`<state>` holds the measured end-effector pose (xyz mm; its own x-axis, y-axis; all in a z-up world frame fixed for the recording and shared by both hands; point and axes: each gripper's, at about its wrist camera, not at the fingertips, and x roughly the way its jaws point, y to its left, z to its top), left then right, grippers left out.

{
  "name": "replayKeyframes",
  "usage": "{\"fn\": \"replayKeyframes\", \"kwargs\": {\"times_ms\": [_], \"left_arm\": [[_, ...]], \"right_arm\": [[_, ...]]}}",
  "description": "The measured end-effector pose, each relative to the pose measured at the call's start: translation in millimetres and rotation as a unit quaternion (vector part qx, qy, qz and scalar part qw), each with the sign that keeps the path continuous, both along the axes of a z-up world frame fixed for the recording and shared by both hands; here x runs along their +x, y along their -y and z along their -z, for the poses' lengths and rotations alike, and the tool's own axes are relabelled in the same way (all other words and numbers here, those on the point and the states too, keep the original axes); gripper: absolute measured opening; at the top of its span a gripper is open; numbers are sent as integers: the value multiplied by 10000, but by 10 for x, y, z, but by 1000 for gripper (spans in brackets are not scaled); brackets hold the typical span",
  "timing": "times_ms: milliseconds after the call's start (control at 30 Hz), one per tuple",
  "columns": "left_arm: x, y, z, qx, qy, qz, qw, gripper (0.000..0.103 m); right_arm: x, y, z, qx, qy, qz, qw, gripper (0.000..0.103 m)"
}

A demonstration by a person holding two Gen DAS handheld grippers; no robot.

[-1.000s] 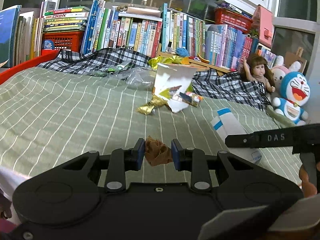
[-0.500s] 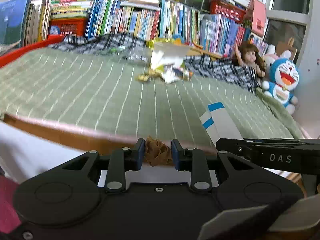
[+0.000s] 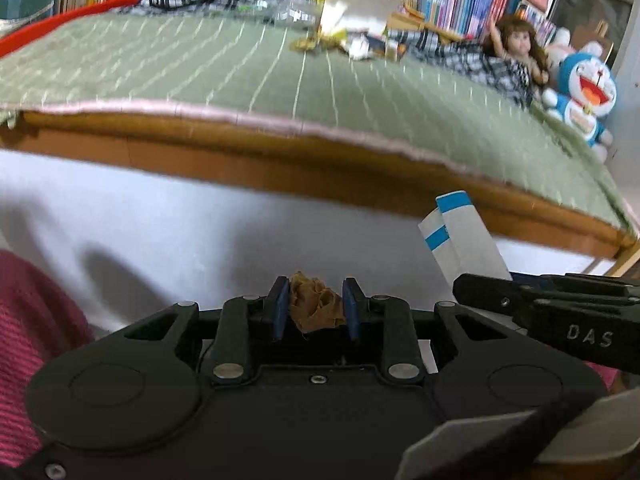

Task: Collect trash
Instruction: 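Carry the brown scrap and Sanitary tube down past the bed edge to the bin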

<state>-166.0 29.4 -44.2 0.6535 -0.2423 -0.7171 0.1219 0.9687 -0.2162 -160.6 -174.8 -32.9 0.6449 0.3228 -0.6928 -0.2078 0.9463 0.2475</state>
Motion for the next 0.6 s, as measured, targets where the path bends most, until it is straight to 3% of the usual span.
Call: {"fn": "replayKeyframes", "kwargs": {"times_ms": [200,600], "left_arm": [[-9,7,236,113,-346,-28,9993,27],[56,11,619,229,-856,-50,9961,27]], "right_arm": [[-30,-64,288,-27,-424,14,9991,33],[-61,-167,604,-287,-847,13,9960,35]]}}
